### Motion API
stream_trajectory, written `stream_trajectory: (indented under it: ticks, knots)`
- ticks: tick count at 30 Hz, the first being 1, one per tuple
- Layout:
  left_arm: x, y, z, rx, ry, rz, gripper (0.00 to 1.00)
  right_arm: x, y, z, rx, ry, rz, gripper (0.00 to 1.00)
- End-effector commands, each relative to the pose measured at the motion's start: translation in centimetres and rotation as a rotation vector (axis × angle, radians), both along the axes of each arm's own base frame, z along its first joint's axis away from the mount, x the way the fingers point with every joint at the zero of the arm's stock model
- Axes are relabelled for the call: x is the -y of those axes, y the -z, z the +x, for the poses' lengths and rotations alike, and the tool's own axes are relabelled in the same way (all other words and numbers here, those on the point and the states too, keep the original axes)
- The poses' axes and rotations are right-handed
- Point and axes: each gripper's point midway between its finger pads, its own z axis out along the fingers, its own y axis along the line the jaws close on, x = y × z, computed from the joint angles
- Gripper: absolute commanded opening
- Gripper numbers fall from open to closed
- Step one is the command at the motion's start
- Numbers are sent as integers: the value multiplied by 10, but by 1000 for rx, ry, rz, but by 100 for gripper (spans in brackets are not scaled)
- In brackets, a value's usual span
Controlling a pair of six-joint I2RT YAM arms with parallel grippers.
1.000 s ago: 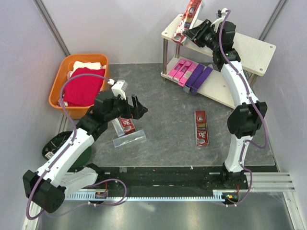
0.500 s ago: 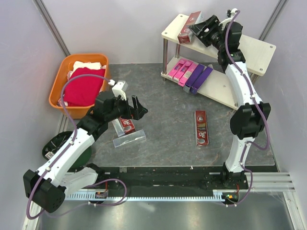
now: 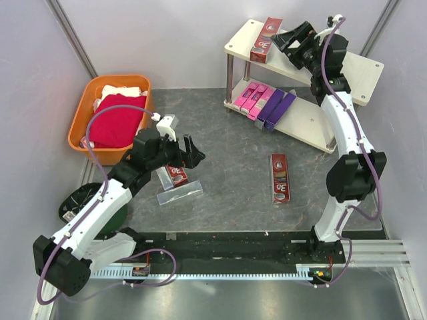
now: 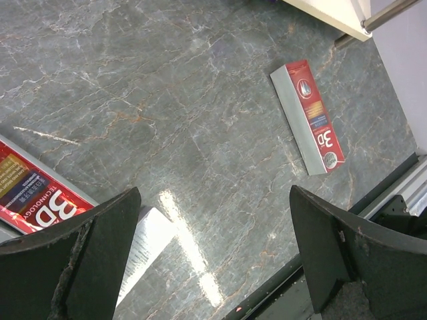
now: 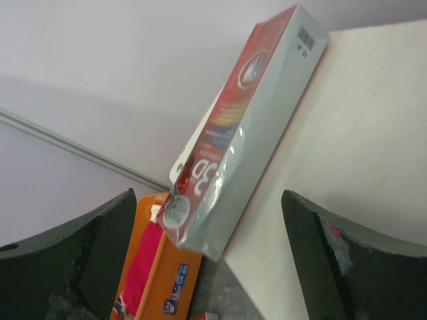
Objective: Place and organize the toothpastes onto the shelf
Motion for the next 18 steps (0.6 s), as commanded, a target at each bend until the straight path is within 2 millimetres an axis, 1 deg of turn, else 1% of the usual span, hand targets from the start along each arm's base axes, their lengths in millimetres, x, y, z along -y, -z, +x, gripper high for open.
stream_trajectory:
  ticks: [1, 2, 4, 5, 7, 8, 10, 11, 12, 14, 15, 17, 18]
  knots:
    - [-7, 5, 3, 8, -26, 39, 100, 7, -16, -39, 21, 19, -37, 98]
    - [-7, 7, 4, 0, -27, 44, 100, 9, -17, -53, 27, 20, -52, 98]
    - [-6, 10, 5, -10, -25, 42, 100, 11, -19, -69, 35, 25, -66, 98]
    - [-5, 14, 6, -24, -24, 47, 100, 12, -20, -86, 47, 26, -76, 98]
    - [-3, 17, 7, -39, -24, 47, 100, 13, -19, -103, 53, 26, -84, 98]
    - [-2, 20, 8, -49, -21, 49, 100, 14, -18, -120, 55, 26, -89, 98]
    - [3, 21, 8, -61, -6, 35, 100, 15, -12, -135, 54, 30, -103, 98]
    - [5, 24, 9, -72, 0, 33, 100, 16, -4, -149, 47, 33, -109, 98]
    - [8, 23, 10, -71, 9, 21, 100, 17, -1, -156, 49, 35, -121, 98]
    - [10, 24, 11, -76, 14, 14, 100, 13, 14, -172, 20, 25, -147, 98]
    - [13, 25, 12, -80, 19, 8, 100, 12, 21, -177, 12, 24, -170, 98]
    - [16, 25, 14, -84, 27, 2, 100, 1, 39, -189, -30, -5, -201, 98]
    - [18, 28, 15, -95, 33, 0, 100, -8, 47, -194, -45, -19, -222, 98]
